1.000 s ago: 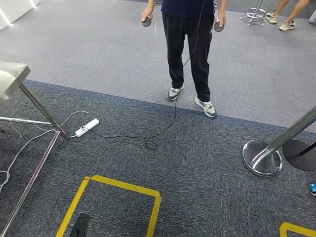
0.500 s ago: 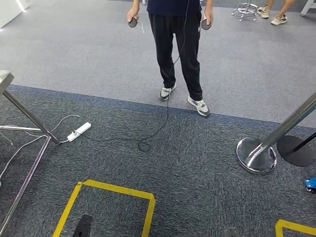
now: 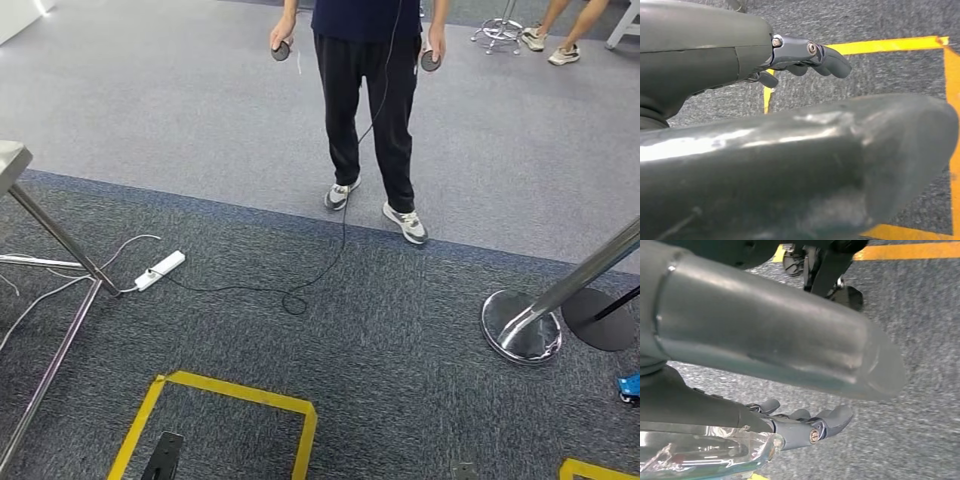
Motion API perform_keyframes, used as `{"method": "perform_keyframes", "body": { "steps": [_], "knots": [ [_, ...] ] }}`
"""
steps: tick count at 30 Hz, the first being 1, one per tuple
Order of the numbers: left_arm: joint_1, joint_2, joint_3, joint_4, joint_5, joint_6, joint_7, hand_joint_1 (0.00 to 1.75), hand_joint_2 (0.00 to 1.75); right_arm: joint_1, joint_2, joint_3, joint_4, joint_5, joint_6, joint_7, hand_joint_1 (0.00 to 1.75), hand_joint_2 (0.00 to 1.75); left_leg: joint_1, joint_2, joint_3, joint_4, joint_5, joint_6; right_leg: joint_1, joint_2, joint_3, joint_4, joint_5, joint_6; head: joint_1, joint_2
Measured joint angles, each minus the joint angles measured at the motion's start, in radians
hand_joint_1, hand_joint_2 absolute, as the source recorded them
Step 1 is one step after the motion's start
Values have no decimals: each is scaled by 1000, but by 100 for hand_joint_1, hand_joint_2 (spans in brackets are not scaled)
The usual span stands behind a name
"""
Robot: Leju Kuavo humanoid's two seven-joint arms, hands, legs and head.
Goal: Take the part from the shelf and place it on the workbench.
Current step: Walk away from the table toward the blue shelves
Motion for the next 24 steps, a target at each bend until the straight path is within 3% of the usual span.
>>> {"method": "perform_keyframes", "body": {
  "steps": [2, 7, 8, 10, 11, 12, 13, 14, 16, 17, 18, 19, 22, 24],
  "knots": [
    [-2, -1, 0, 0, -3, 0, 0, 0, 0, -2, -1, -1, 0, 1, 0, -2, 0, 0, -3, 0, 8, 1, -10, -9, 4, -3, 44, -88, 27, -7, -2, 0],
    [-5, -2, 0, 0, -7, 2, 2, 0, 0, -1, -1, -4, 0, 5, -4, -5, 0, 0, -2, 0, 3, 18, -32, -35, 3, 3, 62, -112, 19, -34, -9, 0],
    [-6, -2, 0, 0, -8, 3, 4, 0, 0, -2, -1, -5, 0, 6, -5, -6, 0, 0, -1, 0, -17, 59, -52, -39, 0, 4, 68, -117, 18, -39, -10, 0],
    [-6, -2, 0, 0, -11, 3, 8, 0, 0, -3, -1, -6, 0, 7, -5, -6, 0, 0, 0, 0, -92, 190, -101, -45, 0, 3, 76, -119, 12, -45, -13, 0],
    [-4, -2, 0, 0, -13, 3, 10, 0, 0, -2, -1, -7, 0, 9, -5, -6, 0, 0, 1, 0, -131, 247, -113, -48, 0, 4, 79, -119, 9, -46, -12, 0],
    [-3, -3, 0, 0, -14, 3, 11, 0, 0, -1, -1, -7, 0, 10, -5, -6, 0, 0, 2, 0, -157, 275, -107, -50, -1, 5, 82, -119, 5, -47, -12, 0],
    [-2, -3, 0, 0, -14, 3, 12, 0, 0, -1, -1, -8, 0, 11, -5, -6, 0, 0, 4, 0, -165, 266, -79, -52, -1, 7, 88, -119, 0, -45, -12, 0],
    [-2, -3, 0, 0, -15, 3, 12, 0, 0, 0, -1, -8, 0, 11, -5, -6, 0, 0, 7, 0, -154, 222, -37, -54, -3, 9, 95, -119, -5, -42, -12, 0],
    [-3, -3, 0, 0, -15, 3, 12, 0, 0, -1, -2, -10, 0, 12, -5, -6, 0, 0, 13, -1, -105, 93, 41, -58, -3, 14, 106, -117, -16, -32, -14, 0],
    [-4, -4, 0, 0, -15, 2, 12, 0, 0, -2, -2, -11, 0, 12, -5, -6, 0, 0, 14, -2, -85, 46, 59, -56, -2, 15, 109, -115, -22, -25, -15, 0],
    [-4, -4, 0, 0, -15, 2, 12, 0, 0, -2, -2, -12, 0, 13, -6, -6, 0, 0, 16, -4, -74, 18, 62, -53, 0, 17, 109, -113, -26, -20, -16, 0],
    [-5, -6, 0, 0, -15, 2, 12, 0, 0, -2, -3, -13, 0, 14, -7, -6, 0, 0, 16, -5, -70, 9, 57, -50, 2, 17, 107, -112, -29, -23, -15, 0],
    [-5, -5, 0, 0, -16, 5, 12, 0, 0, -1, -4, -14, 0, 16, -12, -8, 0, 0, 13, -7, -69, 6, 55, -43, 3, 16, 109, -120, -30, -48, -11, 0],
    [-6, -4, 1, 0, -16, 5, 12, 0, 0, -2, -4, -14, 0, 17, -13, -9, 0, 0, 11, -7, -68, 6, 52, -37, 2, 15, 114, -127, -29, -49, -11, 0]
  ]
}}
